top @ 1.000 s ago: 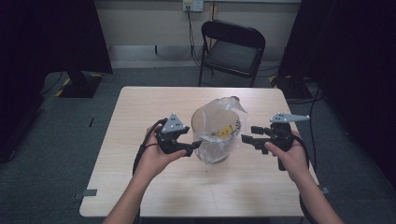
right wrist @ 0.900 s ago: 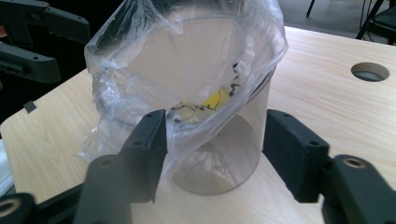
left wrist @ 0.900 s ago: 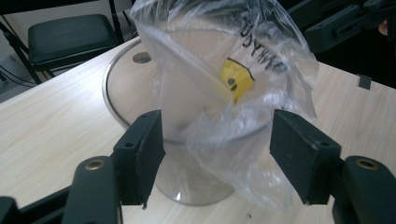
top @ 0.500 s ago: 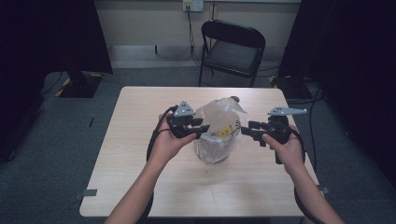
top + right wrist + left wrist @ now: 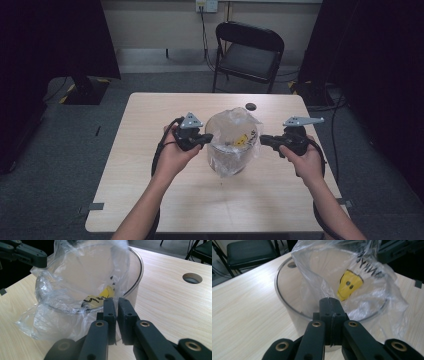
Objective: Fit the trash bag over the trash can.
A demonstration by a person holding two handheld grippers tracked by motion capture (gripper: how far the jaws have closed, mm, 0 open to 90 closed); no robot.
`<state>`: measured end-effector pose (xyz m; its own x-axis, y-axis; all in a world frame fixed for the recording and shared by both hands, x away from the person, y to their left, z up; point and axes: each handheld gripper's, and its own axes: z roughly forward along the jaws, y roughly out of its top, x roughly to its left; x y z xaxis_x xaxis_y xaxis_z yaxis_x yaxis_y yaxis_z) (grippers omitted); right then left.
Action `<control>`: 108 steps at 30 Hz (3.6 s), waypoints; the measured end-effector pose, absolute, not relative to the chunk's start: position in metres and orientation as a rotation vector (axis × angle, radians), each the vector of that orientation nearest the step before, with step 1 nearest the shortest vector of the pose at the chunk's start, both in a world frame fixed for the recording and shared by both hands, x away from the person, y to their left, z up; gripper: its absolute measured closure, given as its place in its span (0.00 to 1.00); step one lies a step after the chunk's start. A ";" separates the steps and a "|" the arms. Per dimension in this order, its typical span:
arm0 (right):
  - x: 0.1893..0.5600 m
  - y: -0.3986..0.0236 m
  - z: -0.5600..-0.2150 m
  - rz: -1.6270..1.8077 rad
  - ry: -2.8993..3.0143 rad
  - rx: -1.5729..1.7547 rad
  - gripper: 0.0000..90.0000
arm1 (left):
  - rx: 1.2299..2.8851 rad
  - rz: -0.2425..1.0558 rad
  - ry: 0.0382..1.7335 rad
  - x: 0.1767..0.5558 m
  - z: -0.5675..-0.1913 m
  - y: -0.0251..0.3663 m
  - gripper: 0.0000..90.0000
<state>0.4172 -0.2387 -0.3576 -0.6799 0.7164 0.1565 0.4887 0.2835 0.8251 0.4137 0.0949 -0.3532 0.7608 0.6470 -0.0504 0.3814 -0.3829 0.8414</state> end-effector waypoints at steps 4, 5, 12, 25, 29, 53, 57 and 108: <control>0.418 -0.239 -0.359 1.325 2.300 1.121 0.97 | 2.001 0.385 0.798 0.416 -0.354 0.102 1.00; 0.419 -0.240 -0.360 1.317 2.297 1.128 0.97 | 1.995 0.390 0.804 0.416 -0.354 0.104 1.00; 0.424 -0.246 -0.370 1.280 2.291 1.160 0.98 | 2.012 0.432 0.841 0.419 -0.361 0.116 1.00; 0.427 -0.248 -0.386 1.290 2.294 1.169 0.87 | 1.966 0.398 0.879 0.422 -0.378 0.120 0.84; 0.419 -0.256 -0.376 1.310 2.249 1.185 0.69 | 1.938 0.460 0.884 0.417 -0.369 0.128 0.59; 0.440 -0.235 -0.360 1.432 2.239 1.196 0.90 | 1.932 0.335 0.881 0.449 -0.359 0.119 0.73; 0.444 -0.231 -0.358 1.405 2.233 1.167 0.95 | 1.943 0.334 0.876 0.452 -0.363 0.117 0.93; 0.423 -0.219 -0.382 1.301 2.335 1.059 0.83 | 1.959 0.361 0.860 0.410 -0.384 0.144 0.83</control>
<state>0.4226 -0.2186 -0.3818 -0.6985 0.7066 0.1138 0.4685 0.3313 0.8190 0.4095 0.1436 -0.3841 0.7111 0.6969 -0.0927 0.4224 -0.3181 0.8488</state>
